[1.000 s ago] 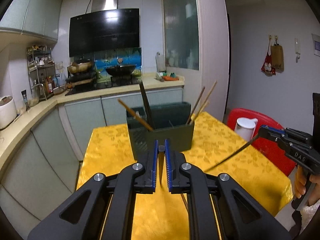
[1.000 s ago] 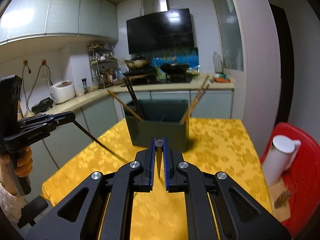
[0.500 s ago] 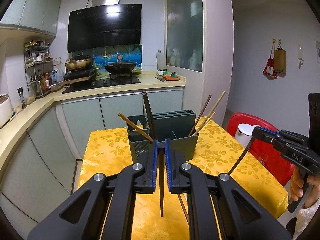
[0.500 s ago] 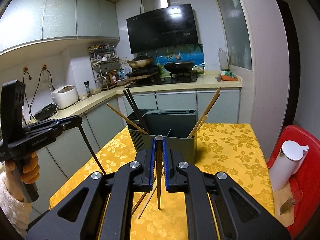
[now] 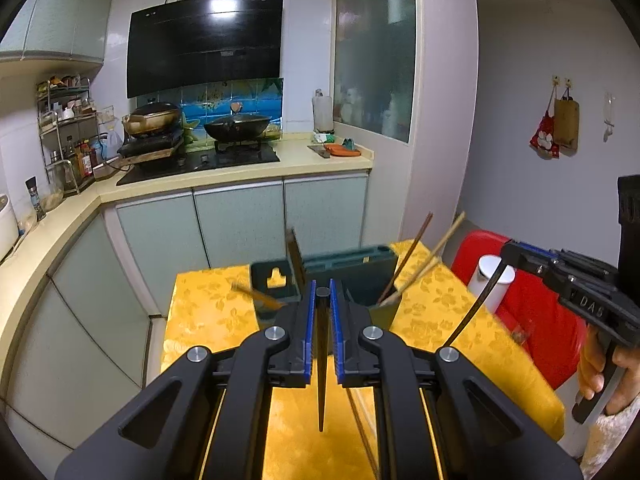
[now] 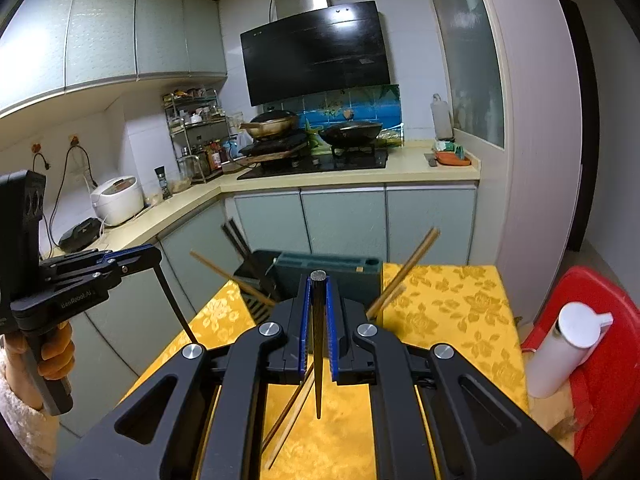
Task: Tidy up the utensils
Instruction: 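Lift both held chopsticks and carry them above the holder, then lower the chopsticks into the holder and open both grippers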
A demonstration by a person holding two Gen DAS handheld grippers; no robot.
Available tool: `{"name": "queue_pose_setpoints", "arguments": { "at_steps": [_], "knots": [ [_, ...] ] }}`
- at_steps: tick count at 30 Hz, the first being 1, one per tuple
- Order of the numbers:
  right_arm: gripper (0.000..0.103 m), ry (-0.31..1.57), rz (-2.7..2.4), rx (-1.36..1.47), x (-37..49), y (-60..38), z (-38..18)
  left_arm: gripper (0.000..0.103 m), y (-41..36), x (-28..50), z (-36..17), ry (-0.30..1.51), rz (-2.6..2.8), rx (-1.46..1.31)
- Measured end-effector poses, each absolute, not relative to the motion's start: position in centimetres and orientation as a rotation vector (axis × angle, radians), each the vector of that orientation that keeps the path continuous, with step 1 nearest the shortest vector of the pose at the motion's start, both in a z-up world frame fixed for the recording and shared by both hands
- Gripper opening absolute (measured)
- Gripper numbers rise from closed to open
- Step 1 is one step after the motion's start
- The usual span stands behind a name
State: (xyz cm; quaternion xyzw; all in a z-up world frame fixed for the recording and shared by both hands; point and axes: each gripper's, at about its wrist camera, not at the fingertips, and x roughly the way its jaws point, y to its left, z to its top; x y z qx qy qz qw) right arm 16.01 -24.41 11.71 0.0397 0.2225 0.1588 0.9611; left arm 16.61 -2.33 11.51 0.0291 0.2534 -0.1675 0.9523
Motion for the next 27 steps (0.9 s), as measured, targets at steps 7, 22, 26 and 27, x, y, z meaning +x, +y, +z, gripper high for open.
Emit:
{"name": "queue_pose_setpoints", "arguments": {
  "at_steps": [7, 22, 26, 27],
  "knots": [
    [0.008, 0.42, 0.302, 0.064, 17.6, -24.1, 14.3, 0.007, -4.3, 18.7, 15.1, 0.475, -0.336, 0.049],
    [0.008, 0.328, 0.234, 0.117, 22.3, -25.0, 17.0, 0.007, -5.8, 25.0, 19.8, 0.353, -0.241, -0.086],
    [0.008, 0.325, 0.21, 0.115, 23.7, -24.7, 16.9, 0.007, -6.5, 26.5, 18.4, 0.372, -0.231, -0.092],
    [0.008, 0.329, 0.202, 0.107, 24.0, -24.6, 16.8, 0.007, -6.7, 26.7, 18.1, 0.379, -0.231, -0.089]
  ]
}}
